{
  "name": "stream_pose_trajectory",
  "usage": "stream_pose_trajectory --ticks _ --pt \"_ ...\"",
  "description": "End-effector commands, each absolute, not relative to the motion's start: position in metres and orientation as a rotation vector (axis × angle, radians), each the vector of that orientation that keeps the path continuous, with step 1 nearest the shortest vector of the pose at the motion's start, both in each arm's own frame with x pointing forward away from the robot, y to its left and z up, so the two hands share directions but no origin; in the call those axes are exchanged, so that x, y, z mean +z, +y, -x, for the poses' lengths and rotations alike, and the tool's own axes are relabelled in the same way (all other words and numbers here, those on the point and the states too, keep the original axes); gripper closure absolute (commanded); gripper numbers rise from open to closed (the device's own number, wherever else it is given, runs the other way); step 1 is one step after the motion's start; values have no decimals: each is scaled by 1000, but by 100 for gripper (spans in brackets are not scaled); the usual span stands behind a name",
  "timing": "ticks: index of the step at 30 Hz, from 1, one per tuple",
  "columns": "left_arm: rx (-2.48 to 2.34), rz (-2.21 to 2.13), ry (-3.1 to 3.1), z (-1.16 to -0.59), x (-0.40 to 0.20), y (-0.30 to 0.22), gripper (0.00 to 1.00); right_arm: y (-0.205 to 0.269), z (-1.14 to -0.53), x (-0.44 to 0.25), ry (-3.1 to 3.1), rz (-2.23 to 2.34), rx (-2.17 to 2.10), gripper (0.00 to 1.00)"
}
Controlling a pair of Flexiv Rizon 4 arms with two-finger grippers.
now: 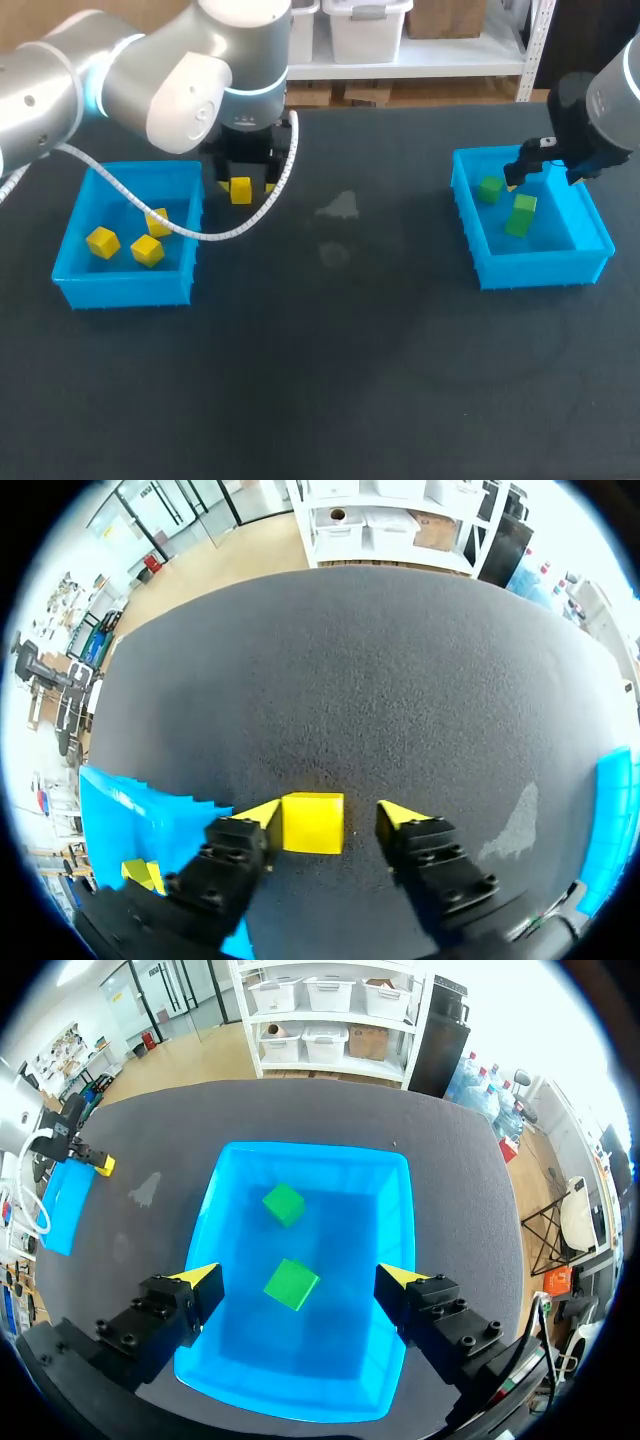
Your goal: Put the green cubes in the right bin and the yellow cubes in the left bin.
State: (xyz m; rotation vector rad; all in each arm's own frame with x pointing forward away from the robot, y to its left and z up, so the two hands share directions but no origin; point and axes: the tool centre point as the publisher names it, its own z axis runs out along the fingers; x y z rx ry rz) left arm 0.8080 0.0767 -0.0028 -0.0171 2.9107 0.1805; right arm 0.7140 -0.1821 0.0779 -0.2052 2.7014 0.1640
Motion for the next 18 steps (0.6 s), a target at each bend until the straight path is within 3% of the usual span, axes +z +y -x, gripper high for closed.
stream_pose_trajectory --ticks 1,4,6,18 --pt "180 19 2915 -808 -5 78 75 -182 -713 78 2697 202 161 0" --pt "181 24 2916 -808 -6 80 85 -182 -713 78 2697 202 161 0" --pt "181 27 2916 -807 -6 80 100 -182 -713 78 2697 202 161 0" --pt "189 -40 2886 -796 19 92 100 -182 -713 78 2697 202 161 0"
